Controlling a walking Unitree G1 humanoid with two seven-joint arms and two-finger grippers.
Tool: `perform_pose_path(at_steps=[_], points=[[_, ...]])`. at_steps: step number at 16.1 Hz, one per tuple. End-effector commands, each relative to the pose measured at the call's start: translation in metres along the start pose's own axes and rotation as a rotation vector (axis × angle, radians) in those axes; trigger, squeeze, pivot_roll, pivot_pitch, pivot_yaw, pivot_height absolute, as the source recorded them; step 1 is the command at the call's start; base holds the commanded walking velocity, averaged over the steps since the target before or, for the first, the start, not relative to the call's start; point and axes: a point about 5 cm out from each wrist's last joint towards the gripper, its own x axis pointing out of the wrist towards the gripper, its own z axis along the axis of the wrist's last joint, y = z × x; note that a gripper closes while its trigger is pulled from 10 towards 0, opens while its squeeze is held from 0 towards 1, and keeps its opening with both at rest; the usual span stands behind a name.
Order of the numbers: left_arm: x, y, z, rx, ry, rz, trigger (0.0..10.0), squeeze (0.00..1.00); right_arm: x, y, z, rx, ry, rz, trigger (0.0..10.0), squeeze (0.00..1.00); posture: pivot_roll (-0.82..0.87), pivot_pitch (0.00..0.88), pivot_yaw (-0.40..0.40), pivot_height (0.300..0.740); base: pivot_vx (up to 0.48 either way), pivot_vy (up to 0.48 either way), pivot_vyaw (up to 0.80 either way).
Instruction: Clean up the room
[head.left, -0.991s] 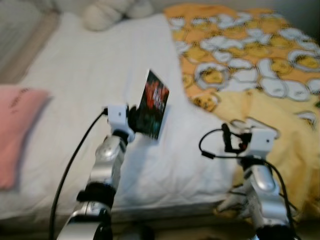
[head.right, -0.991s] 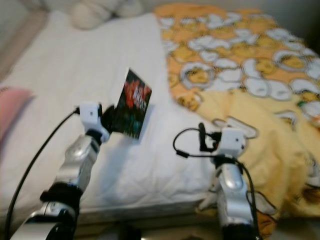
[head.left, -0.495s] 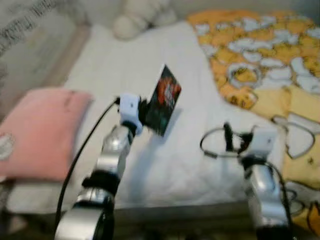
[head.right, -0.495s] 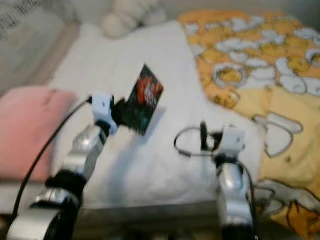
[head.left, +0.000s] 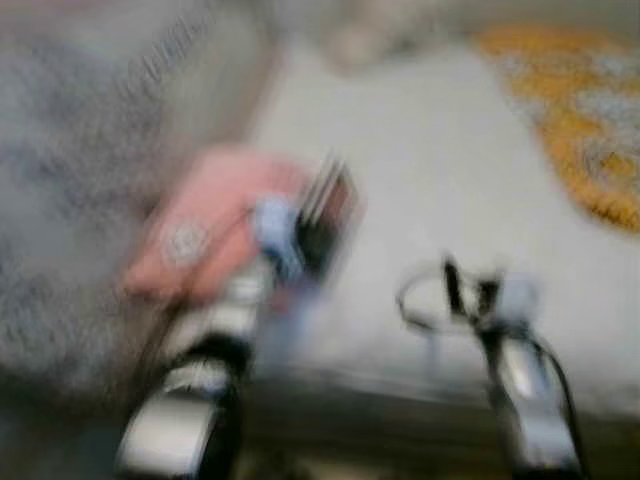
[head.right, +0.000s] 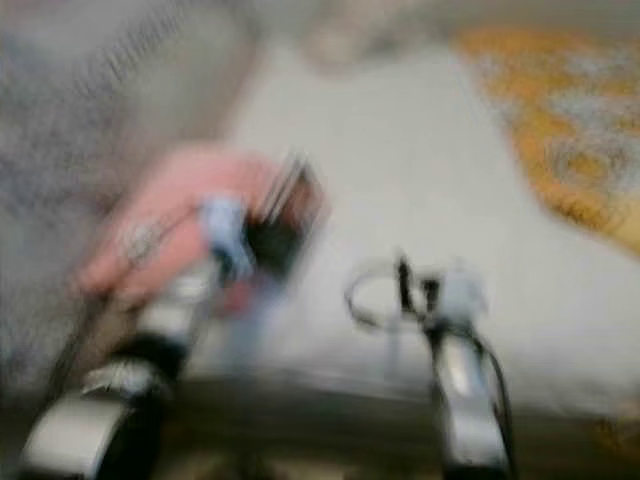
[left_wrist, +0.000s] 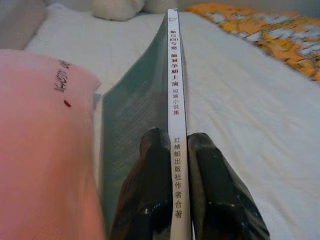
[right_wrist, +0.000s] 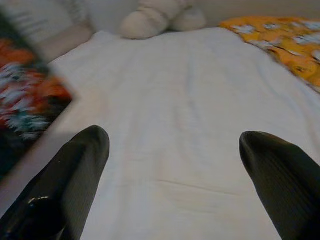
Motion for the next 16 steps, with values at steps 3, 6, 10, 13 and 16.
perform_pose_path(at_steps=[3, 6, 10, 13, 16], points=[[0.017, -0.019, 0.035, 0.076, -0.061, -0.063, 10.0, 0.00, 0.000, 0.011, 0.007, -0.018, -0.030, 0.048, 10.0, 0.00, -0.07, 0.000, 0.068, 0.740, 0.000, 0.000, 0.00], [0.014, -0.025, 0.042, 0.026, -0.163, -0.073, 10.0, 0.00, -0.004, 0.007, 0.007, -0.018, -0.032, 0.031, 10.0, 0.00, -0.07, 0.000, 0.064, 0.740, 0.256, -0.187, 0.00], [0.014, -0.027, 0.035, 0.018, -0.143, -0.073, 10.0, 0.00, -0.007, 0.007, 0.004, -0.029, -0.020, 0.039, 10.0, 0.00, -0.08, 0.000, 0.064, 0.740, 0.385, -0.280, 0.00], [0.016, -0.006, 0.029, 0.021, -0.065, 0.074, 10.0, 0.00, -0.020, 0.006, 0.005, -0.074, -0.012, 0.082, 10.0, 0.00, -0.11, 0.000, 0.041, 0.740, 0.303, 0.000, 0.00], [0.020, -0.004, 0.020, -0.254, 0.020, 0.138, 10.0, 0.00, -0.044, -0.002, 0.001, -0.103, 0.043, 0.112, 10.0, 0.00, -0.16, 0.000, -0.001, 0.740, 0.000, 0.000, 0.00]])
